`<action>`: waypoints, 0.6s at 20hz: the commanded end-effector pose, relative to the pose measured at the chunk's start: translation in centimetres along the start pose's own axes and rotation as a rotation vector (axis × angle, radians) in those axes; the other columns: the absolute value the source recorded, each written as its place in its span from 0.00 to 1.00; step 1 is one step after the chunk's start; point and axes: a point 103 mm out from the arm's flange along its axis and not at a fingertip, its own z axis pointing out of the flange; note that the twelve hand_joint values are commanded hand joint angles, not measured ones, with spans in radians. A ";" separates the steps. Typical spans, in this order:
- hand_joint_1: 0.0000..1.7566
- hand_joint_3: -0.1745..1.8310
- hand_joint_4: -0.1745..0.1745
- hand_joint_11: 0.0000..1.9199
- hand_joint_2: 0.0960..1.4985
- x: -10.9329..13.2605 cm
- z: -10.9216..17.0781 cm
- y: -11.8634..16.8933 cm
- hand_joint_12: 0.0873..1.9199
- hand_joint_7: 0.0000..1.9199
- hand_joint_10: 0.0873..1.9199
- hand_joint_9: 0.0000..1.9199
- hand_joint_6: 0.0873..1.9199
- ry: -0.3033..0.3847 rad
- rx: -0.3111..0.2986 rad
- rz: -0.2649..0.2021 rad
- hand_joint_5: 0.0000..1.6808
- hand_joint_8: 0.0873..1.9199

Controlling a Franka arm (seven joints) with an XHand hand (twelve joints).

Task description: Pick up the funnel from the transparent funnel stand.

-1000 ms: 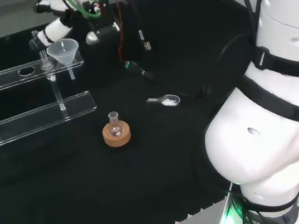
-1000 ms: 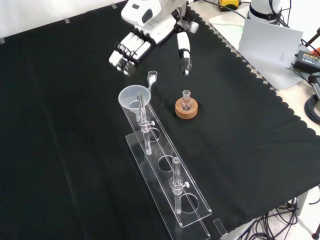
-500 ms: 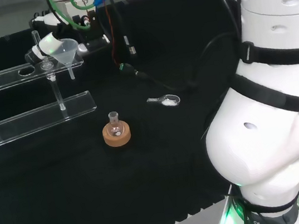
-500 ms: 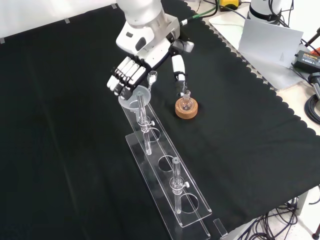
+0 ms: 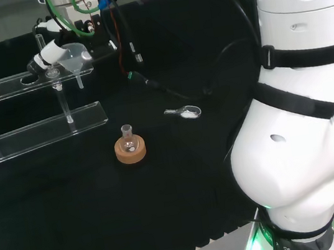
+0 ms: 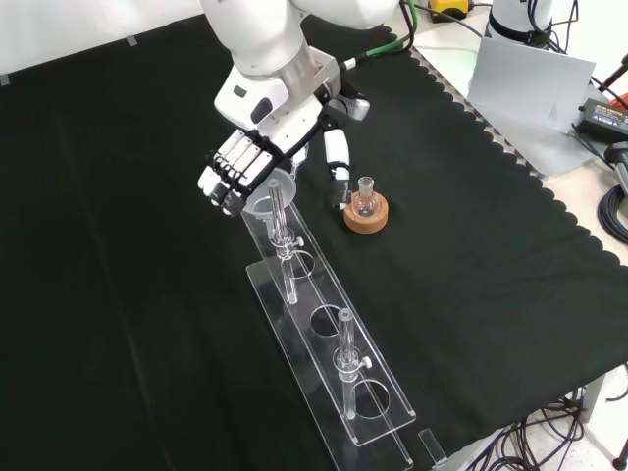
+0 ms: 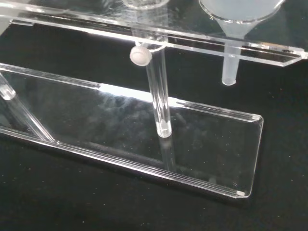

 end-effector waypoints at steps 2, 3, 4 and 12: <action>0.19 0.10 0.49 0.00 0.44 -0.7 0.3 -0.1 0.00 0.00 0.00 0.00 0.00 0.002 0.015 0.012 0.00 0.00; 0.19 0.10 0.49 0.00 0.44 -0.8 0.4 -0.2 0.00 0.00 0.00 0.00 0.00 -0.001 0.017 0.012 0.00 0.00; 0.19 0.10 0.49 0.00 0.44 -0.9 0.5 -0.3 0.00 0.00 0.00 0.00 0.00 -0.003 0.020 0.012 0.00 0.00; 0.19 0.10 0.49 0.00 0.44 -1.7 1.6 -0.3 0.00 0.00 0.00 0.00 0.00 -0.013 0.047 0.028 0.00 0.00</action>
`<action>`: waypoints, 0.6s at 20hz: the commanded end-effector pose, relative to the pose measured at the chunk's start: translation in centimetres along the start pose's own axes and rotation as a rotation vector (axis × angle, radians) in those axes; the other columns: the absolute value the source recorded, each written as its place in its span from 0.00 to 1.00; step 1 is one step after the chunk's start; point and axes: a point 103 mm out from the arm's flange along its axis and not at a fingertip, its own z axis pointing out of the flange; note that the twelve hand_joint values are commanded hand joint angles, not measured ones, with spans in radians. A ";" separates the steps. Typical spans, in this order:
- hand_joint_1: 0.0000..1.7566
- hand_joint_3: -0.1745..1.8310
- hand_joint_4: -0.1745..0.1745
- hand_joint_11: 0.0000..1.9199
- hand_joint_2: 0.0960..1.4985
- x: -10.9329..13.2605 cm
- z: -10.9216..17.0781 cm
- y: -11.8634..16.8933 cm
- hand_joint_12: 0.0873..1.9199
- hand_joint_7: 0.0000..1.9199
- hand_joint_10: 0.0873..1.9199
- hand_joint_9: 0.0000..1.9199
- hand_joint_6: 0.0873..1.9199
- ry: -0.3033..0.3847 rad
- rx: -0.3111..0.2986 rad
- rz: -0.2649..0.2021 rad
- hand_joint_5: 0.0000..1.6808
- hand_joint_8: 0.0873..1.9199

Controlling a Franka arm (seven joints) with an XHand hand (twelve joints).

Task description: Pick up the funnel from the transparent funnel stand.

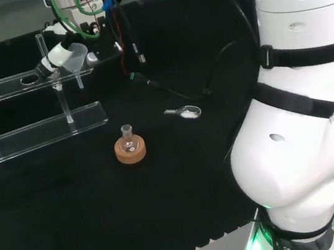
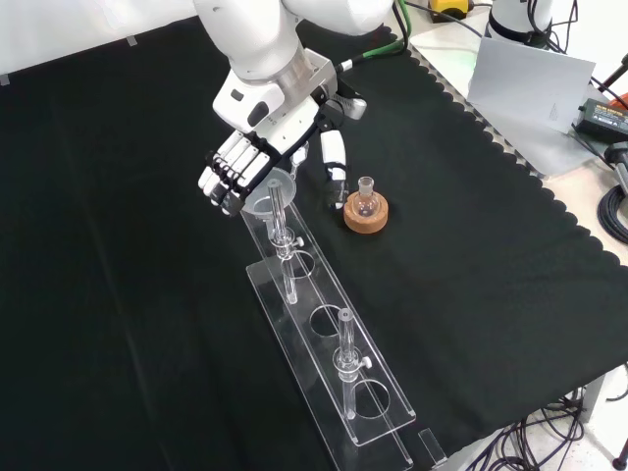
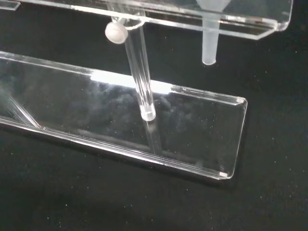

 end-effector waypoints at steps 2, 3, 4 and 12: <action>0.19 0.10 0.49 0.00 0.44 -0.8 0.8 0.2 0.00 0.00 0.00 0.00 0.00 0.000 0.019 0.017 0.00 0.00; 0.19 0.10 0.49 0.00 0.44 -0.9 0.9 0.2 0.00 0.00 0.00 0.00 0.00 0.000 0.021 0.018 0.00 0.00; 0.20 0.10 0.49 0.00 0.44 -1.1 1.0 0.2 0.00 0.00 0.00 0.00 0.00 0.001 0.021 0.020 0.00 0.00; 0.22 0.10 0.36 0.01 0.45 -2.0 0.8 0.2 0.00 0.03 0.00 0.00 0.00 0.006 -0.007 0.045 0.00 0.00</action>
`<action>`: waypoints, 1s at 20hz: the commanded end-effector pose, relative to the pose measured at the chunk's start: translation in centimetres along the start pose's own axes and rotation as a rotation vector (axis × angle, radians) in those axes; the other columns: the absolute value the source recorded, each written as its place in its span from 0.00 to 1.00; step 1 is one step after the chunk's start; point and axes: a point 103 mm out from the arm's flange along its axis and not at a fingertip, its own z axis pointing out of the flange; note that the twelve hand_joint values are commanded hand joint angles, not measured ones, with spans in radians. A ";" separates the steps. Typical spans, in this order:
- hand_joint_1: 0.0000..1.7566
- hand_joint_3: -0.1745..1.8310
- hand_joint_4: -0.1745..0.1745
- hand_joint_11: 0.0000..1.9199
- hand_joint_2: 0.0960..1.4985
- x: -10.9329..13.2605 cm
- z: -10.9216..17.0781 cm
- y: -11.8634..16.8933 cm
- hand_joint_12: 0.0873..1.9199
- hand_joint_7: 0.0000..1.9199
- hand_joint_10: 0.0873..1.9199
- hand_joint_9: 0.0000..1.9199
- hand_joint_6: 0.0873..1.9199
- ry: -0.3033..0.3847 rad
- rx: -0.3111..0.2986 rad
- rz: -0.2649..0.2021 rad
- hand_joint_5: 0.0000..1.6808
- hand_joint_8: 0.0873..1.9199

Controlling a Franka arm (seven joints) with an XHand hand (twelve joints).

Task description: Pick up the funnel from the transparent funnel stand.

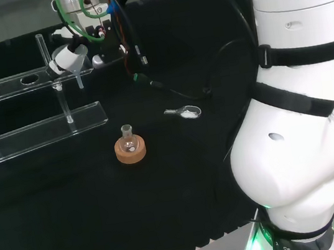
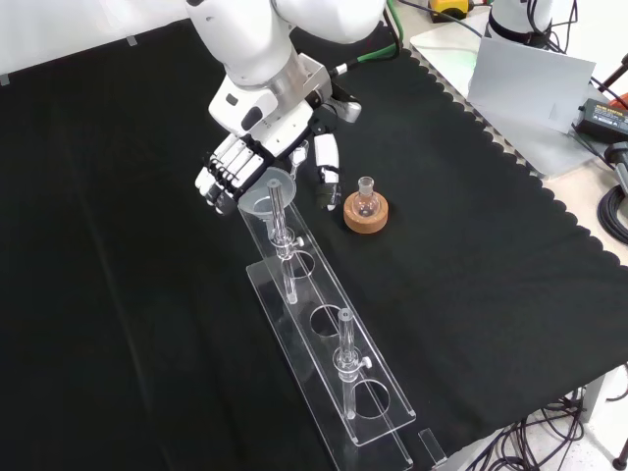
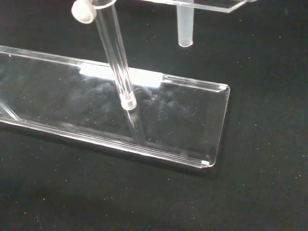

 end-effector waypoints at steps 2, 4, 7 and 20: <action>0.23 0.10 0.34 0.02 0.45 -0.5 -0.2 0.0 0.00 0.06 0.00 0.01 0.00 -0.007 -0.016 0.010 0.00 0.00; 0.24 0.09 0.33 0.01 0.45 -0.2 -0.1 0.1 0.10 0.07 0.00 0.02 0.00 -0.020 -0.007 0.005 0.01 0.02; 0.25 0.09 0.31 0.00 0.45 0.0 0.3 0.2 0.29 0.08 0.08 0.04 0.00 -0.022 0.006 0.000 0.03 0.09; 0.27 0.09 0.30 0.00 0.45 -0.9 0.4 0.6 0.45 0.08 0.37 0.00 0.00 -0.018 -0.003 0.016 0.06 0.26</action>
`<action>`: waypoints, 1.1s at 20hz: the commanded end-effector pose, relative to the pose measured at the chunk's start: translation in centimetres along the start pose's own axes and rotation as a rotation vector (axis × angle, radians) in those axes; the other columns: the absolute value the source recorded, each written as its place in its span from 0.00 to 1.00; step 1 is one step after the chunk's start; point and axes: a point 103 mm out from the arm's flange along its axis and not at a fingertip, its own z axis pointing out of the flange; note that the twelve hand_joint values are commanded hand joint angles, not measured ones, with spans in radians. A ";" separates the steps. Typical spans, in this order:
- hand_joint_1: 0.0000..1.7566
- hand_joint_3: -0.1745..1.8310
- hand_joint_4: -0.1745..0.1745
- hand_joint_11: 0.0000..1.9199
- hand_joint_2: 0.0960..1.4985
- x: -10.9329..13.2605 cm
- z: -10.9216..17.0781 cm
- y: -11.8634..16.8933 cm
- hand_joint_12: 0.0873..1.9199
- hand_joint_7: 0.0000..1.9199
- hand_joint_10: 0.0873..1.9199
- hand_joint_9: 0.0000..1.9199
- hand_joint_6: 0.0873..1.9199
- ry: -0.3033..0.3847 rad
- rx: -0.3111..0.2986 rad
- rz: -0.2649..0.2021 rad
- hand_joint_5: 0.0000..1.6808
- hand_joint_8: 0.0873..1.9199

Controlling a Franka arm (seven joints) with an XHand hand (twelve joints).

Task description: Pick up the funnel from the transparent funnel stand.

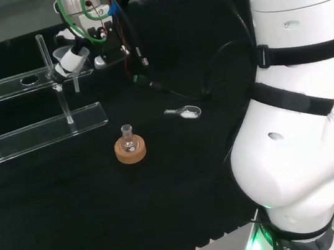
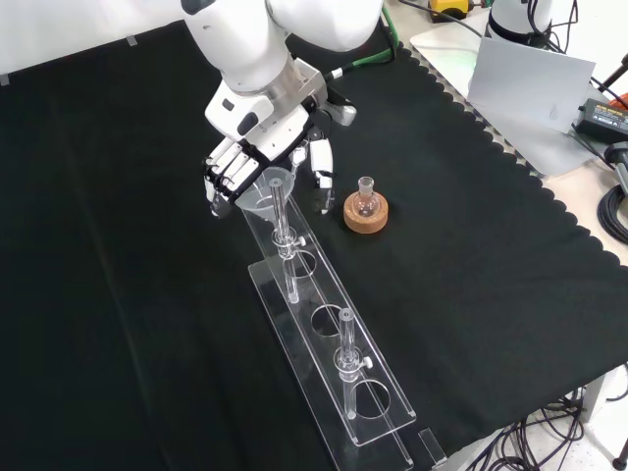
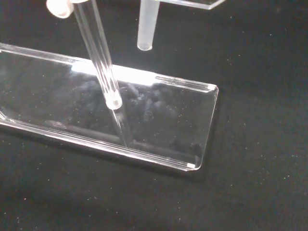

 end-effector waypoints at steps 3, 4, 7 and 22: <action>0.28 0.09 0.30 0.00 0.46 -0.4 -0.2 0.0 0.47 0.11 0.39 0.01 0.00 0.010 -0.016 0.007 0.06 0.27; 0.28 0.09 0.30 0.00 0.46 -0.5 -0.2 0.0 0.48 0.11 0.39 0.01 0.00 0.011 -0.018 0.009 0.07 0.27; 0.29 0.09 0.30 0.00 0.46 -0.7 -0.3 0.0 0.50 0.13 0.40 0.03 0.00 0.020 -0.025 0.009 0.08 0.27; 0.34 0.09 0.29 0.00 0.47 -1.0 -0.5 -0.3 0.61 0.26 0.35 0.16 0.00 0.030 -0.057 -0.002 0.17 0.25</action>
